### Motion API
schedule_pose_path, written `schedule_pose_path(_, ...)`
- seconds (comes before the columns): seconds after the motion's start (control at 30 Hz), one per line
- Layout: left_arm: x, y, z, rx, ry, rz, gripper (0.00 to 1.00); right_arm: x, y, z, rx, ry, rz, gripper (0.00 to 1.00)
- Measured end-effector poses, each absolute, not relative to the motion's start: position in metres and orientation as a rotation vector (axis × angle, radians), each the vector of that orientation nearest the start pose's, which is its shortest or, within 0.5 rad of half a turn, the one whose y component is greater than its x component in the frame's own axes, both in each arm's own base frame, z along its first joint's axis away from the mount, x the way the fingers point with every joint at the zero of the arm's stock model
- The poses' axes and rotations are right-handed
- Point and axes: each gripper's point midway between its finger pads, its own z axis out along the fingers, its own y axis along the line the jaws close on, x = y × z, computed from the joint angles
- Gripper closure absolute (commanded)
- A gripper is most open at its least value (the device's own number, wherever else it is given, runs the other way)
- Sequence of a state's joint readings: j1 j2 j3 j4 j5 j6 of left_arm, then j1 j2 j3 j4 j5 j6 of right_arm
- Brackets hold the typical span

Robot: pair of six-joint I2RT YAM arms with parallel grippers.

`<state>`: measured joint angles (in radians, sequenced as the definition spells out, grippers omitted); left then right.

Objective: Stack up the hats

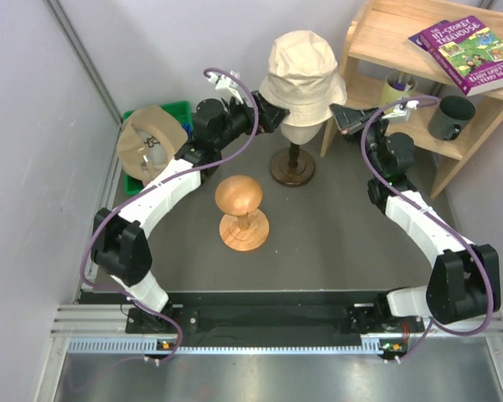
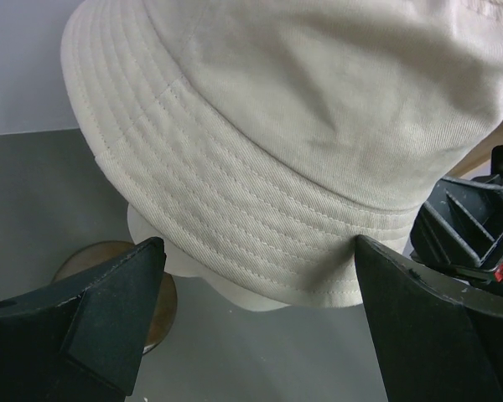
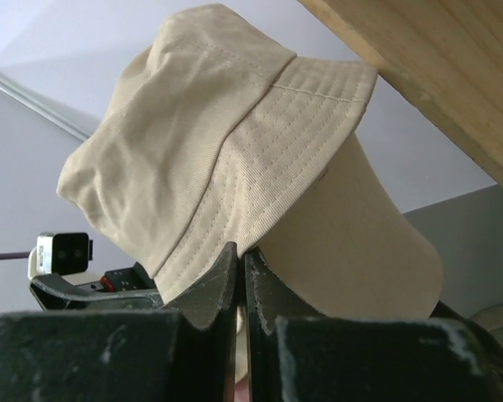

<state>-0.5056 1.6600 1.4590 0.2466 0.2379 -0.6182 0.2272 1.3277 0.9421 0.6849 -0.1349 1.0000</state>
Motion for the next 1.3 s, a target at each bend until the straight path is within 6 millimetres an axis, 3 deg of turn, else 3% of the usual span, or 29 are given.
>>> schedule_pose_path(0.23,0.439,-0.315,0.360,0.104,1.629,-1.052,0.02,0.421,0.155,0.356,0.448,1.351,1.115,1.00)
schedule_pose_path(0.53,0.440,-0.313,0.355,0.101,1.642,-1.030,0.01,0.421,0.157,0.351,0.454,1.370,1.122,1.00)
schedule_pose_path(0.7,0.441,-0.308,0.350,0.103,1.661,-0.973,0.01,0.418,0.158,0.342,0.456,1.389,1.126,0.85)
schedule_pose_path(0.73,0.441,-0.305,0.349,0.103,1.667,-0.952,0.01,0.416,0.158,0.340,0.456,1.395,1.123,0.72)
schedule_pose_path(0.8,0.440,-0.297,0.349,0.099,1.681,-0.908,0.01,0.414,0.157,0.334,0.454,1.420,1.101,0.59)
schedule_pose_path(0.83,0.439,-0.292,0.350,0.094,1.687,-0.885,0.01,0.414,0.157,0.330,0.453,1.432,1.089,0.50)
schedule_pose_path(0.93,0.433,-0.272,0.353,0.082,1.700,-0.809,0.01,0.411,0.154,0.319,0.448,1.470,1.046,0.34)
schedule_pose_path(1.07,0.420,-0.231,0.357,0.053,1.725,-0.650,0.01,0.399,0.147,0.315,0.424,1.499,0.981,0.23)
schedule_pose_path(1.17,0.408,-0.187,0.363,0.001,1.737,-0.509,0.01,0.385,0.140,0.322,0.389,1.495,0.928,0.19)
schedule_pose_path(1.3,0.393,-0.107,0.364,-0.136,1.749,-0.288,0.01,0.356,0.124,0.330,0.347,1.475,0.838,0.18)
